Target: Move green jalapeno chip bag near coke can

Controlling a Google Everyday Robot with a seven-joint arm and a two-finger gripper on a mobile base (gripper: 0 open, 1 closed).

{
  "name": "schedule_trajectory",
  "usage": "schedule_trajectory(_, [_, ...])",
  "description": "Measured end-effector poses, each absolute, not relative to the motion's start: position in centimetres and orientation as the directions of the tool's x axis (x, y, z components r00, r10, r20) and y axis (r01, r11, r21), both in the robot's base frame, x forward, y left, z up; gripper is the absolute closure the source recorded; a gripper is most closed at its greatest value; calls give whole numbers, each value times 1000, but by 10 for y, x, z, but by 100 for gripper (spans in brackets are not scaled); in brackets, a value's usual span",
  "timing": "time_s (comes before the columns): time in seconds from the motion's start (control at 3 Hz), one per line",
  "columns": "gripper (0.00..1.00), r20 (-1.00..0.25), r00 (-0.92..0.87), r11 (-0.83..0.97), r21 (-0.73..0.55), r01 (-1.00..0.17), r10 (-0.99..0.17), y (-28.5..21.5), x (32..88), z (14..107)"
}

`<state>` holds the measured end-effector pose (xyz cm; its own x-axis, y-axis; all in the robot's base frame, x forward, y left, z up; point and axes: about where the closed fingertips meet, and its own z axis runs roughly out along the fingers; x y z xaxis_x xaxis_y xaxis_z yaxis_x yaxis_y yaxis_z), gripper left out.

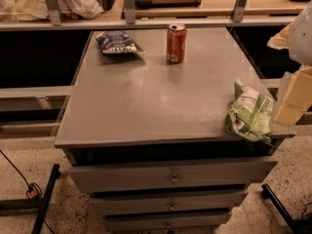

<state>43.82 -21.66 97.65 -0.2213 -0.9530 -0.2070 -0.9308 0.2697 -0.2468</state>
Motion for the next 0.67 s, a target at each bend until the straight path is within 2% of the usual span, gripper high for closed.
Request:
schedule_trajectory(0.33, [0, -207, -221, 270, -247, -931, -953, -217, 438, 977])
schedule_trajectory(0.67, [0, -263, -225, 297, -279, -913, -938, -223, 450, 976])
